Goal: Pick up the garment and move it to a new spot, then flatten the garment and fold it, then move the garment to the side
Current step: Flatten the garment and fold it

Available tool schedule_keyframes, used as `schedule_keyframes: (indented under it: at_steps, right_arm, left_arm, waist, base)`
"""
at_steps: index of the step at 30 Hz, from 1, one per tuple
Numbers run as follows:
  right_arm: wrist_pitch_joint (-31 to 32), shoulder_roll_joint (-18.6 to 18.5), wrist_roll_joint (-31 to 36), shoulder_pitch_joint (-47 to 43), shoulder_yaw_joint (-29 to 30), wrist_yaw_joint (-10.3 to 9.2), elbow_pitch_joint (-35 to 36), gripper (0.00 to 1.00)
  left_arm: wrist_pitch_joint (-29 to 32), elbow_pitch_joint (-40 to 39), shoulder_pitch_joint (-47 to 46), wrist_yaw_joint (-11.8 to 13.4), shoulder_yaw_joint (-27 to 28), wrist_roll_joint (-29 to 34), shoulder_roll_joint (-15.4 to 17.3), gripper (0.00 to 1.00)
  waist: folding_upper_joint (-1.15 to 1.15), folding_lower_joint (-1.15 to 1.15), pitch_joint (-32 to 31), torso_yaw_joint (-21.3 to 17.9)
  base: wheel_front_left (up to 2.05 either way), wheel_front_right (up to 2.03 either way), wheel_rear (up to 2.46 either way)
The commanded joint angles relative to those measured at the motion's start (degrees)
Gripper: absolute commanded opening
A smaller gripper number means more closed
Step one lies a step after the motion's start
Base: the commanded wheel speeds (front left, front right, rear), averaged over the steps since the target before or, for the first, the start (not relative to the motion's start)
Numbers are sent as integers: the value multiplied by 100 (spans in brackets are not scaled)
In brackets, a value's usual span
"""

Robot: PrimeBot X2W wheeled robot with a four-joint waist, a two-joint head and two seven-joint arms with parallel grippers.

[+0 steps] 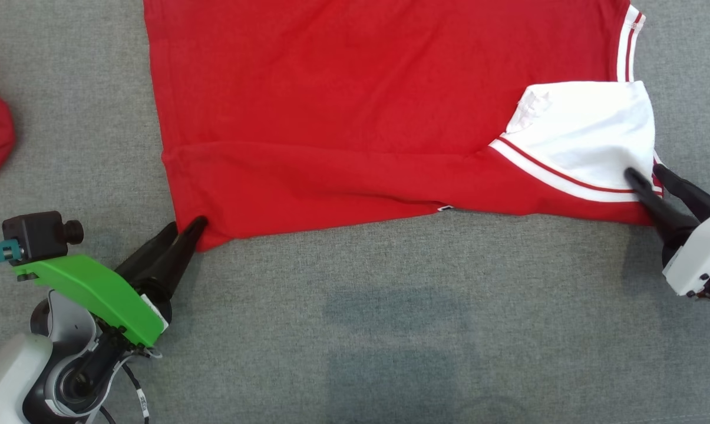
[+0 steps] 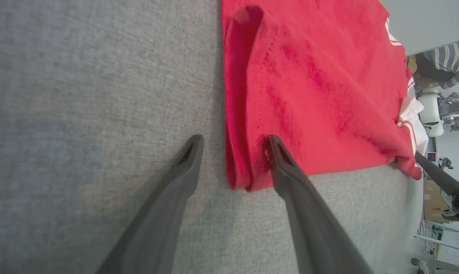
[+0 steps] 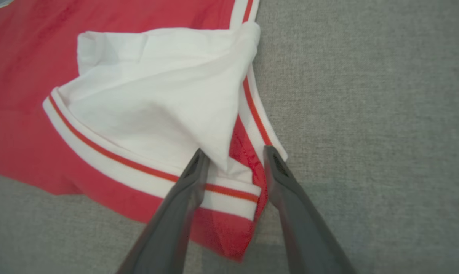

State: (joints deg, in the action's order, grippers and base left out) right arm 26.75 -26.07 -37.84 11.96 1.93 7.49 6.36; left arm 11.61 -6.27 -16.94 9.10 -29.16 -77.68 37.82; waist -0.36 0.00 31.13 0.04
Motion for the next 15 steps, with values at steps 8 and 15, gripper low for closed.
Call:
schedule_keyframes:
  at_steps: [8, 15]
  right_arm:
    - [173, 55, -62, 446, 238, 1, -221, 0]
    - [304, 23, -12, 610, 462, 1, -301, 0]
  left_arm:
    - [370, 275, 35, -346, -274, -65, 36, 0]
    - [533, 137, 134, -483, -109, -271, 332, 0]
  waist:
    - [36, 0, -49, 20]
    - [36, 0, -99, 63]
  base:
    - [0, 0, 0]
    - [0, 0, 0]
